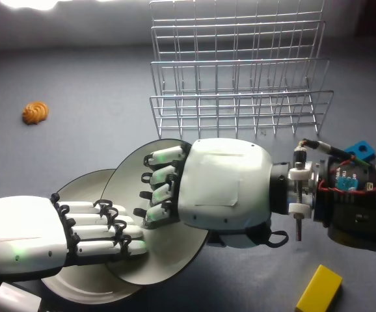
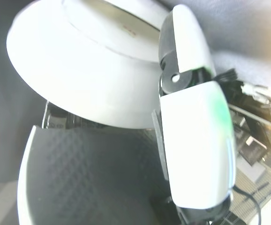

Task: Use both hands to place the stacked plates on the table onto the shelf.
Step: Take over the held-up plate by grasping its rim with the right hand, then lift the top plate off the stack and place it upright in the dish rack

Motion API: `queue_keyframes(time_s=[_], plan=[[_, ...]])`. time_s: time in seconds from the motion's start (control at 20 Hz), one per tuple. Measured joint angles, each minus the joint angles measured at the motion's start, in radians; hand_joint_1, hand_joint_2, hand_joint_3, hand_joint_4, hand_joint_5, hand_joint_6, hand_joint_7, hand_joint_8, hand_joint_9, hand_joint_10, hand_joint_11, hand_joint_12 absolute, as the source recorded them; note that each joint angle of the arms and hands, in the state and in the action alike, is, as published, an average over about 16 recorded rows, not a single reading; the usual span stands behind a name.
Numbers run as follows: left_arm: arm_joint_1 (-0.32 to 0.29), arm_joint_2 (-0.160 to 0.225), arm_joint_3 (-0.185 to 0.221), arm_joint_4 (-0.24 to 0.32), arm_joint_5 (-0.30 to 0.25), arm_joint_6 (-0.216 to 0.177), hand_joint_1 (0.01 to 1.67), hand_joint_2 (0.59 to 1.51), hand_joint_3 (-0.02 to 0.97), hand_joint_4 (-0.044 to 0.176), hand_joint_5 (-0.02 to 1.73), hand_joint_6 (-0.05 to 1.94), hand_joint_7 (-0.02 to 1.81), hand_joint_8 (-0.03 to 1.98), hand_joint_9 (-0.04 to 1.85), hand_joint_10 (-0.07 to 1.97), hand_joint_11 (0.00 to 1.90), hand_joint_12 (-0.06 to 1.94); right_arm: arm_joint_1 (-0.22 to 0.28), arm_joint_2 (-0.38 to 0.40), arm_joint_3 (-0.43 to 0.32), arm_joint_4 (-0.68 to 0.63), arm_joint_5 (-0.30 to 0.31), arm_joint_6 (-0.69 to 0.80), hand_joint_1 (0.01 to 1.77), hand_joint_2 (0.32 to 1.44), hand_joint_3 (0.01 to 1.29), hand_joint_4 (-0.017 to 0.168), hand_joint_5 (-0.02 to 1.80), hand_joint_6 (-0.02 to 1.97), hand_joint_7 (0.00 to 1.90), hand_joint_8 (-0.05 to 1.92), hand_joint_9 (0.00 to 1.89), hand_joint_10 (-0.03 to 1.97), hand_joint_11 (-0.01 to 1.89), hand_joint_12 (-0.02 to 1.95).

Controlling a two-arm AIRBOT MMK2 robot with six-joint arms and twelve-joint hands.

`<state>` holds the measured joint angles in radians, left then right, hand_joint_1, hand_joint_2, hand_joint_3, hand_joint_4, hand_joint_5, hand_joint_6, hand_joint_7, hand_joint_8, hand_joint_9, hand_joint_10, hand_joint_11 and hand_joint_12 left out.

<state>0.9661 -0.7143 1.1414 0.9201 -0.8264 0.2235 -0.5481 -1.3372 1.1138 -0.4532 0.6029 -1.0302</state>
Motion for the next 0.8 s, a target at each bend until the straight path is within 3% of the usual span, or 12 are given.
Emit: queue_keyframes(time_s=[0.3,0.55,0.8], plan=[[-0.001,-0.001,0.006,-0.023,-0.002,0.000,0.02,1.163,0.017,-0.004,0.07,-0.01,0.03,-0.01,0.07,-0.01,0.04,0.04,0.003,-0.010,0.007,-0.008,0.027,-0.007,1.18,1.01,0.01,0.006,0.73,0.65,0.83,0.45,0.76,0.61,0.60,1.38],[-0.013,-0.001,0.024,-0.057,-0.004,0.000,0.02,1.160,0.017,-0.001,0.07,0.00,0.04,-0.01,0.06,0.00,0.03,0.03,0.003,-0.012,0.005,-0.010,0.046,-0.009,1.17,0.98,0.01,0.007,0.79,0.89,0.89,0.70,0.91,0.62,0.79,1.34],[-0.038,0.008,0.059,-0.115,-0.012,-0.003,0.02,1.159,0.017,-0.001,0.06,0.01,0.04,0.00,0.04,0.01,0.02,0.02,0.003,-0.013,0.000,-0.008,0.053,-0.006,1.18,0.96,0.01,0.004,0.82,0.94,0.90,0.86,0.95,0.76,0.84,1.37]])
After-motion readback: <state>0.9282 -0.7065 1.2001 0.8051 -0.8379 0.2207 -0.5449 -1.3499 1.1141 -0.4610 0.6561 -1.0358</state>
